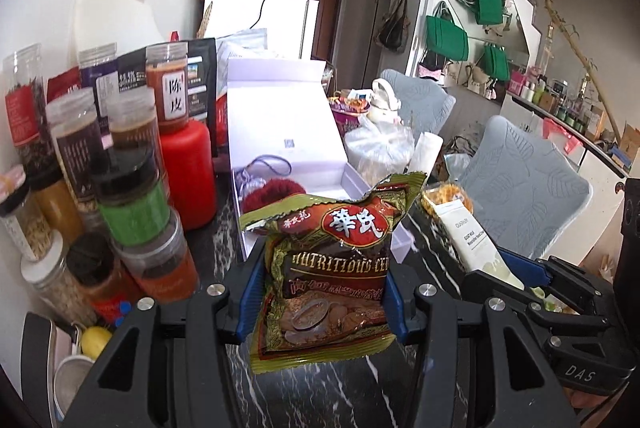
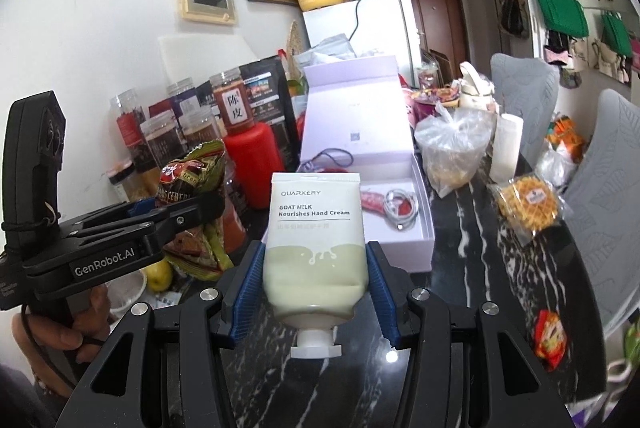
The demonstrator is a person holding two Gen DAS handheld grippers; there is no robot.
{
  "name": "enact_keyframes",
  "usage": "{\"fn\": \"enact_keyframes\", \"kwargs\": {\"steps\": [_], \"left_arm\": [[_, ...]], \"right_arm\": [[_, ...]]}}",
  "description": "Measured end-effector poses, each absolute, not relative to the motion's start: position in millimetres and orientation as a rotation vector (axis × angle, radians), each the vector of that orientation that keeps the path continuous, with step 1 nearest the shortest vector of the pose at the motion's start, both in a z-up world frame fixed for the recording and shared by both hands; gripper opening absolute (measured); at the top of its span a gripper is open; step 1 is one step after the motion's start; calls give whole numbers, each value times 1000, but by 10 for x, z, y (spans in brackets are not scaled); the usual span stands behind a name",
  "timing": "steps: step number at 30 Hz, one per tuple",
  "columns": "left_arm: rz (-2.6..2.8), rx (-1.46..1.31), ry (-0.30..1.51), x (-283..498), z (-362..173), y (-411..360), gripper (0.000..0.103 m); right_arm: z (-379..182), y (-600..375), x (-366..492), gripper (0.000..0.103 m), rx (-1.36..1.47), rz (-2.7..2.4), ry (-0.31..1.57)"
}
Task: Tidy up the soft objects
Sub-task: 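Carry the cereal bag with the left tool while the right tool carries the hand cream over the white box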
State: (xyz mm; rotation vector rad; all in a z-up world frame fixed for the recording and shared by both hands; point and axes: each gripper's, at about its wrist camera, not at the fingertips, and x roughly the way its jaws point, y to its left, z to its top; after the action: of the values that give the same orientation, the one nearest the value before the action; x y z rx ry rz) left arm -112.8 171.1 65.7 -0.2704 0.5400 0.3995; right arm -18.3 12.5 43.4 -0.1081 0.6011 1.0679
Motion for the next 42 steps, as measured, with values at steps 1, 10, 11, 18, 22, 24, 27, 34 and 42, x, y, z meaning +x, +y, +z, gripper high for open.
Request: {"fn": "enact_keyframes", "kwargs": {"steps": [1, 10, 11, 18, 22, 24, 27, 34, 42], "left_arm": [[399, -269, 537, -1105, 675, 1722, 50], [396, -266, 495, -848, 850, 1889, 50], [397, -264, 488, -814, 870, 1910, 50], [387, -272, 449, -569, 980, 2084, 50], [380, -283, 433, -427, 1029, 2193, 50], [388, -282, 426, -350, 1049, 2246, 50], [404, -282, 416, -232, 1066, 2341, 50], [454, -261, 418, 46, 1039, 2556, 50], [522, -287, 484, 247, 783, 2798, 50]], "right_arm": [[451, 135, -162, 50, -108, 1071, 599], [632, 325, 96, 50, -109, 1077, 569], [660, 354, 133, 50, -109, 1077, 563], [818, 533, 383, 50, -96, 1068, 535], [881, 643, 525, 50, -98, 1060, 521], [909, 708, 611, 50, -97, 1056, 517], [938, 812, 739, 50, -95, 1052, 513], [902, 1105, 1018, 50, -107, 1049, 519], [677, 1431, 1270, 50, -124, 1052, 575]]}}
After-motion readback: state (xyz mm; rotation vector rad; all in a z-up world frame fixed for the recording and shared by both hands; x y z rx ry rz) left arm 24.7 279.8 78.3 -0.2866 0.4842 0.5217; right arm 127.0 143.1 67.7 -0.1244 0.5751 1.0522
